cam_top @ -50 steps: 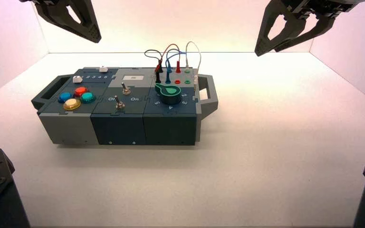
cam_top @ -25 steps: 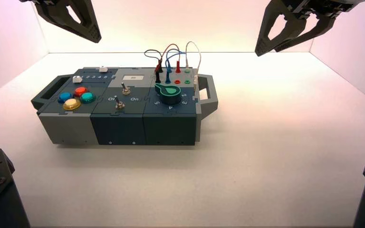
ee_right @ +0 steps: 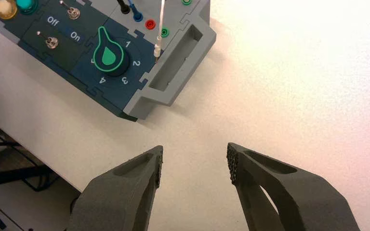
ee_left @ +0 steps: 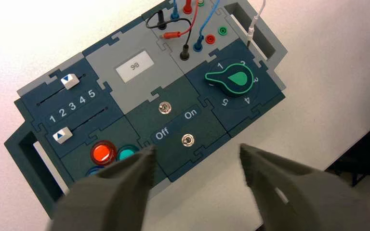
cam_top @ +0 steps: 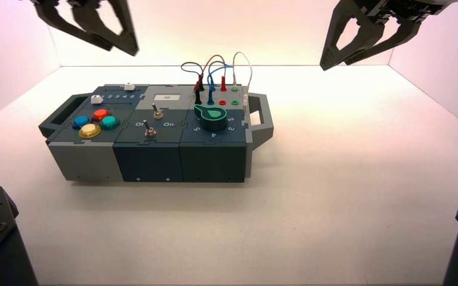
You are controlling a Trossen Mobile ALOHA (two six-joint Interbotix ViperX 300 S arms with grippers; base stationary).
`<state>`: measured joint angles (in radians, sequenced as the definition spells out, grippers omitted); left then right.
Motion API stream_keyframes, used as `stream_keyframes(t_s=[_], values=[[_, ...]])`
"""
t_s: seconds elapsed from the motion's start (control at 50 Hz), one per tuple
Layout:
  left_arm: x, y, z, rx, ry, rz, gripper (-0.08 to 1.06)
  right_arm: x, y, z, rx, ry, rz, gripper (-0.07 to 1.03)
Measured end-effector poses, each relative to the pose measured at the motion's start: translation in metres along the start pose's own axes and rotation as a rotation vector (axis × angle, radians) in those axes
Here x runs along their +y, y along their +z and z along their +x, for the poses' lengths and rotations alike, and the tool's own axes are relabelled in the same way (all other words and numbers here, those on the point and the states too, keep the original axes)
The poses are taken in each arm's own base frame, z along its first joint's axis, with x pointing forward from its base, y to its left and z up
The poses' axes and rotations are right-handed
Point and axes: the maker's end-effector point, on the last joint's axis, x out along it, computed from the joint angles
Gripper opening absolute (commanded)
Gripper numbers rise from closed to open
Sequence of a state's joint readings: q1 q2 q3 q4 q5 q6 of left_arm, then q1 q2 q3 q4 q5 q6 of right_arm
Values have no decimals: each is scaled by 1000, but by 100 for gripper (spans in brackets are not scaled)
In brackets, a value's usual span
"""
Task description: Open left gripper.
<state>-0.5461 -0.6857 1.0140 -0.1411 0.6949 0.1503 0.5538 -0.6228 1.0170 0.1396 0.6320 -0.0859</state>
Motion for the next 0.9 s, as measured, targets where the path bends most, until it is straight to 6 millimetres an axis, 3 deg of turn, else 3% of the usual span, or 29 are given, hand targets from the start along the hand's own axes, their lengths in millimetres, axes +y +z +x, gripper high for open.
stream_keyframes(t_s=[0.9], values=[[0,-1,3,9,1,0,99,0,0,0,0,0,0,69]])
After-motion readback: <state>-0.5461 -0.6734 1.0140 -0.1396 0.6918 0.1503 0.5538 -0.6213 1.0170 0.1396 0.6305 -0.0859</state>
